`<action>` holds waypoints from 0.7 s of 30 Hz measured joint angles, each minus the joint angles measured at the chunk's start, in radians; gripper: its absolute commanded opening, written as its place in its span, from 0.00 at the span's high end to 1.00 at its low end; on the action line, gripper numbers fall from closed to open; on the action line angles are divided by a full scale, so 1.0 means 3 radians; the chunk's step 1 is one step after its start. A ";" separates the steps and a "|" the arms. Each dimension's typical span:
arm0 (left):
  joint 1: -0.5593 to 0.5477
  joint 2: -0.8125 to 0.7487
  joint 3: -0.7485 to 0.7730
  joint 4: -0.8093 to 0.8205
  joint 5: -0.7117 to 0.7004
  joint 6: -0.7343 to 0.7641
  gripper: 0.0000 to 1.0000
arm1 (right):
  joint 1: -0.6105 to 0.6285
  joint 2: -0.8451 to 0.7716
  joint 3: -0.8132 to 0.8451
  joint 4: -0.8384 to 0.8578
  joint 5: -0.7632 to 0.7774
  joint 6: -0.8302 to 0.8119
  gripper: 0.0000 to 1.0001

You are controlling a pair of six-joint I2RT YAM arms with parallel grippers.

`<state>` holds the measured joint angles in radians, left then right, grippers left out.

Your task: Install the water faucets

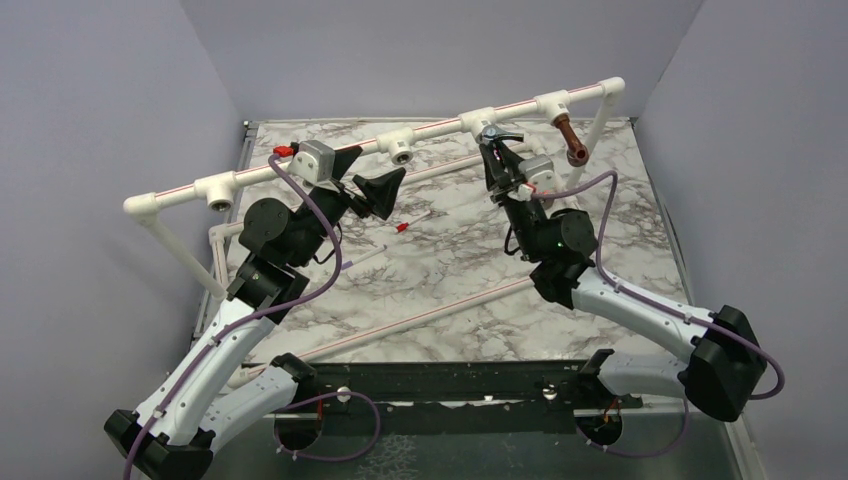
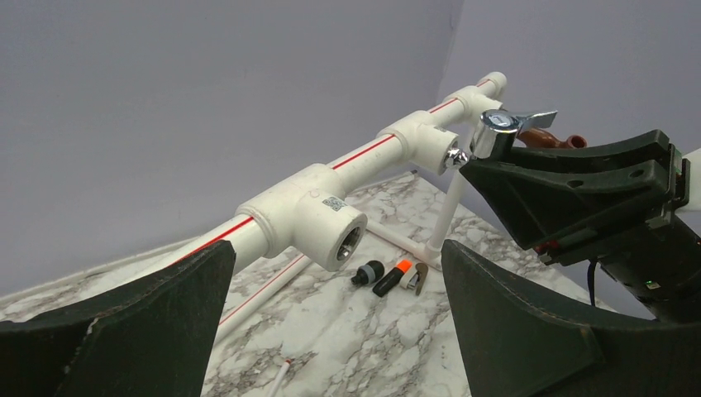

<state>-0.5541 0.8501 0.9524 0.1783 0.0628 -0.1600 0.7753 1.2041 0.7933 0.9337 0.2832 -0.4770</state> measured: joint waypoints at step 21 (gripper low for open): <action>0.0000 0.0000 0.0000 0.0000 0.0000 0.0000 0.04 | 0.0032 0.0017 0.0178 -0.0609 0.1265 0.4615 1.00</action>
<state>-0.5541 0.8501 0.9524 0.1783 0.0628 -0.1600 0.7849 1.2091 0.8467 0.7509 0.6628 0.9073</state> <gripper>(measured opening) 0.957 0.268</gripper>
